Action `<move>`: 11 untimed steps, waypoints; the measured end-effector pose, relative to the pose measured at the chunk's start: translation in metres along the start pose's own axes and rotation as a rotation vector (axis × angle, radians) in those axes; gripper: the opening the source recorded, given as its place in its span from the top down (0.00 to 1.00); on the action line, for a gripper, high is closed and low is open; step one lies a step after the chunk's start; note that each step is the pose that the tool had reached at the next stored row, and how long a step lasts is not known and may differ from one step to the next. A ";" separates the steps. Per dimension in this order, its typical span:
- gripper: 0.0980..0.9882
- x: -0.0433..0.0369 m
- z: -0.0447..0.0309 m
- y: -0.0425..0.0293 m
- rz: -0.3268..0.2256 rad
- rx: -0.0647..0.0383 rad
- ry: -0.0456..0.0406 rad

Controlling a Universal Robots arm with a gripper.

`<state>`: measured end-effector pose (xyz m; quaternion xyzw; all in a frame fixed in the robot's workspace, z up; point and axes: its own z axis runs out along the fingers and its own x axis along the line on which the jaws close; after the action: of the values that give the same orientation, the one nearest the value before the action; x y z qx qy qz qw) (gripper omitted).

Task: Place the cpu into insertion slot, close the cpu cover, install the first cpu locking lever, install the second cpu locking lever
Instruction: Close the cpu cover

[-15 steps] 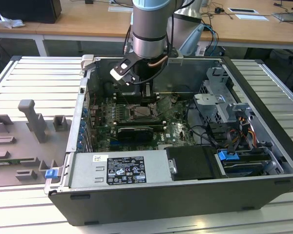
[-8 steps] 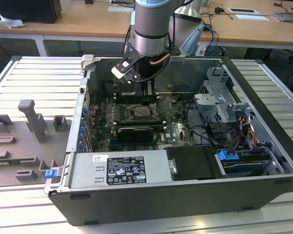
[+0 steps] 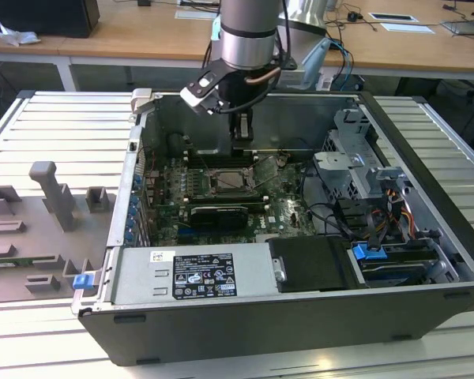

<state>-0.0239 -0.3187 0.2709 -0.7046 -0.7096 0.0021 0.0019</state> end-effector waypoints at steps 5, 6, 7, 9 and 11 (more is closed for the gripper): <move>0.99 -0.0001 0.0000 0.0064 -0.003 0.000 -0.0039; 0.99 -0.0001 0.0000 0.0083 -0.003 0.000 -0.0040; 0.99 -0.0001 0.0000 0.0108 -0.003 0.000 -0.0039; 0.99 -0.0001 0.0000 0.0137 -0.004 0.000 -0.0040; 0.99 -0.0001 0.0000 0.0161 -0.004 0.000 -0.0040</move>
<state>-0.0078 -0.3188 0.2708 -0.7031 -0.7110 0.0035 0.0005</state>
